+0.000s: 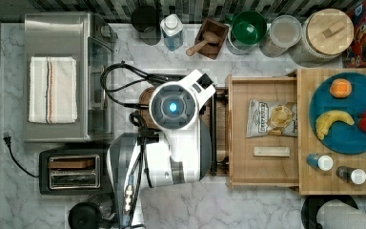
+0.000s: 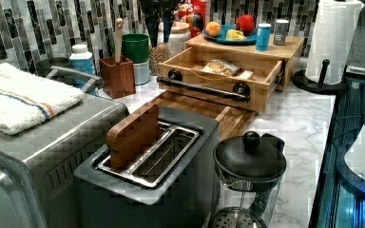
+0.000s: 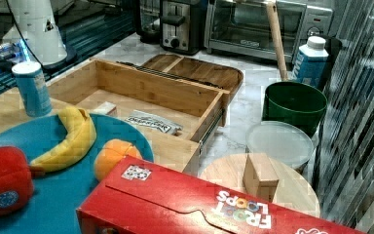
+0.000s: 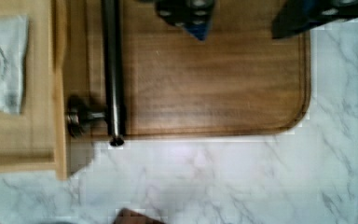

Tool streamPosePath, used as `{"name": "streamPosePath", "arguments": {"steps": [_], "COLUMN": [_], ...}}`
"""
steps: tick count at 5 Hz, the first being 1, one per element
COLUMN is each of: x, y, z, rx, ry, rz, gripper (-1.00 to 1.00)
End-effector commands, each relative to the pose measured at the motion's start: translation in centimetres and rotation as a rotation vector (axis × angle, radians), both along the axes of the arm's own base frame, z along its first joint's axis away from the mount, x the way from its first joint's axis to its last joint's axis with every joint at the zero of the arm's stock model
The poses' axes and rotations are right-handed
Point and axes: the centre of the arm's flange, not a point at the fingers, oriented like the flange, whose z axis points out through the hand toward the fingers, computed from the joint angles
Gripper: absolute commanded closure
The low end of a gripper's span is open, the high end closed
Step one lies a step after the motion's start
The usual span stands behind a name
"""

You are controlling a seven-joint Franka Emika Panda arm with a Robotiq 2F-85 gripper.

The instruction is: Close the drawer.

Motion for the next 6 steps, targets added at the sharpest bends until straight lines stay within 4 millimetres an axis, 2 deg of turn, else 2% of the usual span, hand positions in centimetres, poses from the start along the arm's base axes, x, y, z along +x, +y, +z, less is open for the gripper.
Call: {"name": "streamPosePath", "arguments": {"steps": [1, 2, 3, 4, 6], "x": [-3.5, -4.0, -3.7, -3.3, -2.3], "y": [0.1, -0.5, -1.4, -2.6, -7.3], "z": [-9.3, -11.5, -12.1, -12.3, -11.6], "rx": [-0.028, -0.031, -0.049, -0.059, -0.089], "ry": [0.096, 0.060, 0.064, 0.070, 0.040], "rz": [0.132, 0.133, 0.149, 0.148, 0.204], "gripper": [1.00, 1.00, 1.00, 1.00, 1.00]}}
